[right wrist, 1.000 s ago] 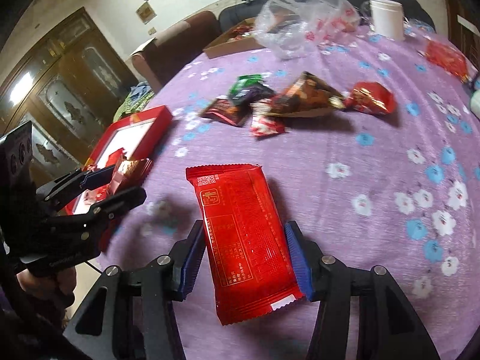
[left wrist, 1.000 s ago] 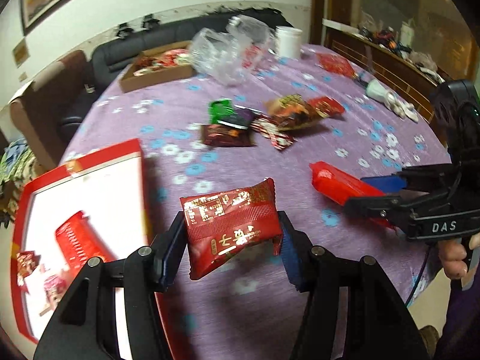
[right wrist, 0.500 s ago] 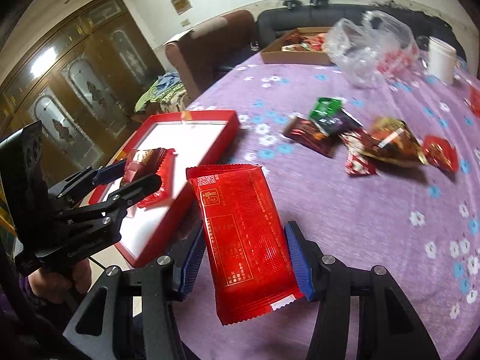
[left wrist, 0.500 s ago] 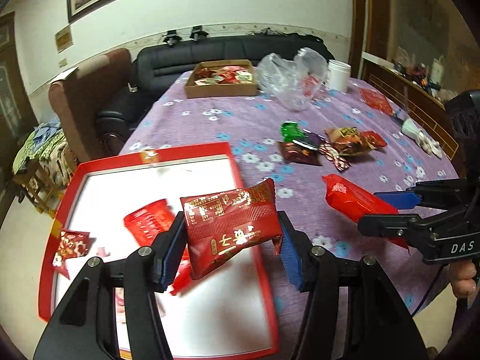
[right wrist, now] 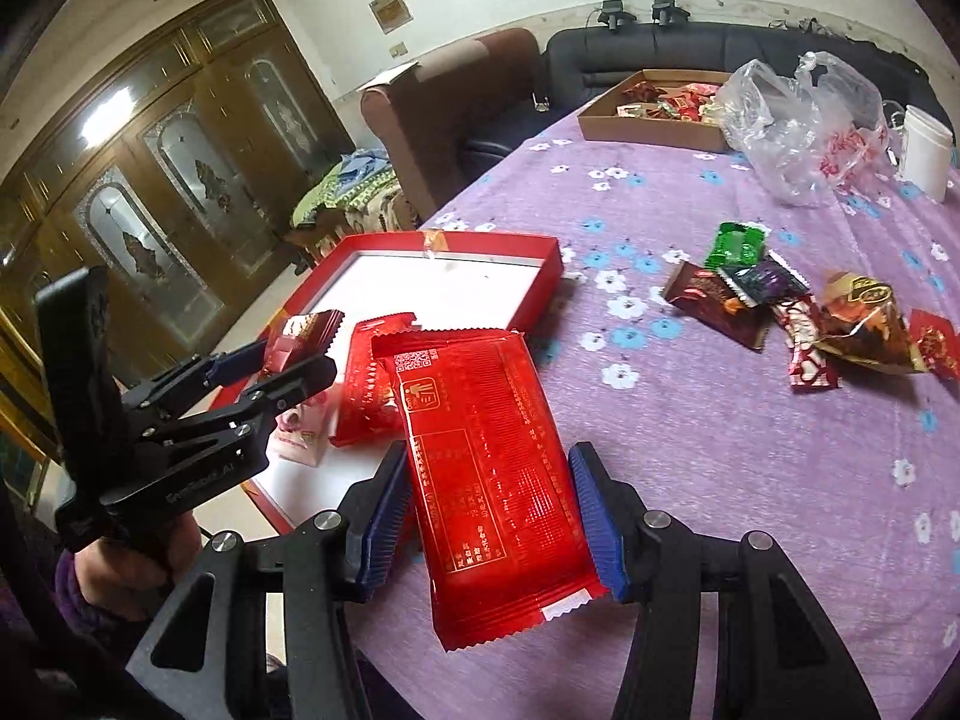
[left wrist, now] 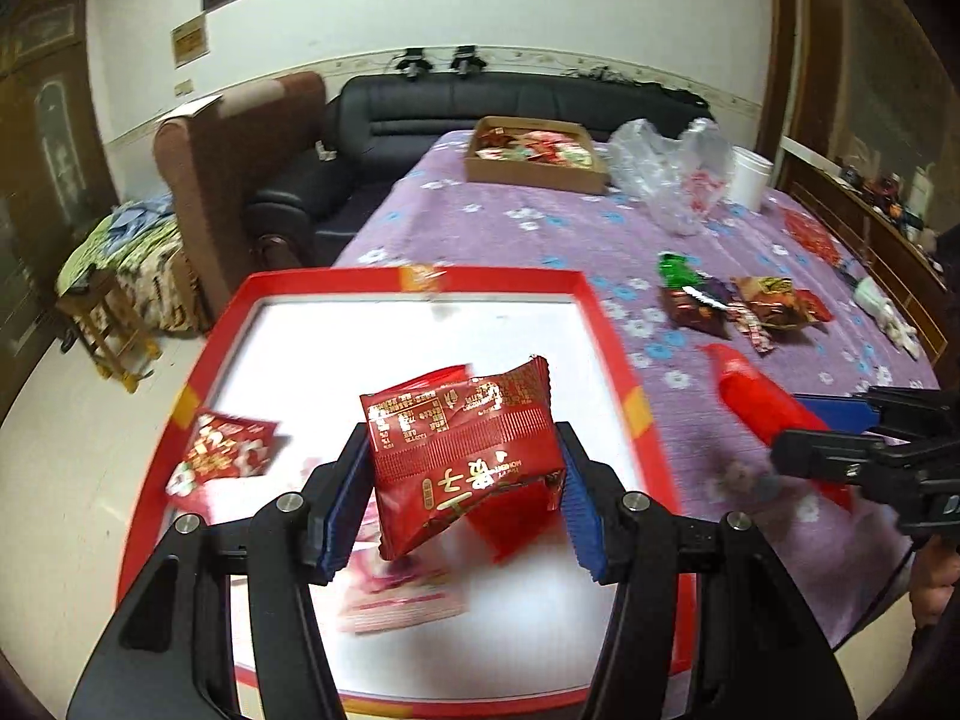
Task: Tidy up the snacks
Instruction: 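Carry the red packet in the left tool and red bar in the right tool into the box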
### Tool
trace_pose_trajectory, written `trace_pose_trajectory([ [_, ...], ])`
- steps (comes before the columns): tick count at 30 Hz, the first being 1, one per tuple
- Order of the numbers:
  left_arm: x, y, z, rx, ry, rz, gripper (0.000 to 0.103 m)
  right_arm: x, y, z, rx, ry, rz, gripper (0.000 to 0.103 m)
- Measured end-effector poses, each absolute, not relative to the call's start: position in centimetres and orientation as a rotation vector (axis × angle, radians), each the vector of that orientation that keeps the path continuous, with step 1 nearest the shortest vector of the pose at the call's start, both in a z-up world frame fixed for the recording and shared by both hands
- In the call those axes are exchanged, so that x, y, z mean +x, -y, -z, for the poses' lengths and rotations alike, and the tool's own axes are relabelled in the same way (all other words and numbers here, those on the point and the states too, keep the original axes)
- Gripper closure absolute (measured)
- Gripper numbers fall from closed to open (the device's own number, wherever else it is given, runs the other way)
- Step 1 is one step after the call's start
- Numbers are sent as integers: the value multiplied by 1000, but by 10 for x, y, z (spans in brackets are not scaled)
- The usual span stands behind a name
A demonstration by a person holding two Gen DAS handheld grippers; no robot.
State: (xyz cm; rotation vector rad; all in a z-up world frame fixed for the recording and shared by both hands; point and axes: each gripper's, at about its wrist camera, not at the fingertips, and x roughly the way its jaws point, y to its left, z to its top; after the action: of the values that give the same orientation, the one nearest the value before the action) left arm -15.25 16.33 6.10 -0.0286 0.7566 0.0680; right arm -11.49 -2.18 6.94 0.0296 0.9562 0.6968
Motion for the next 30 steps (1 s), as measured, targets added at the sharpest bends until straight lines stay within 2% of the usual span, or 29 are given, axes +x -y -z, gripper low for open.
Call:
trace_pose_trajectory([
  [9,-155,-197,-47,-59,-787,-156,47,-117,-3,-59,83,-968,-759,49],
  [30,-146,-212,-35,-47,-810,-200,46,-114,-68,-42,50,-983,-843,49],
])
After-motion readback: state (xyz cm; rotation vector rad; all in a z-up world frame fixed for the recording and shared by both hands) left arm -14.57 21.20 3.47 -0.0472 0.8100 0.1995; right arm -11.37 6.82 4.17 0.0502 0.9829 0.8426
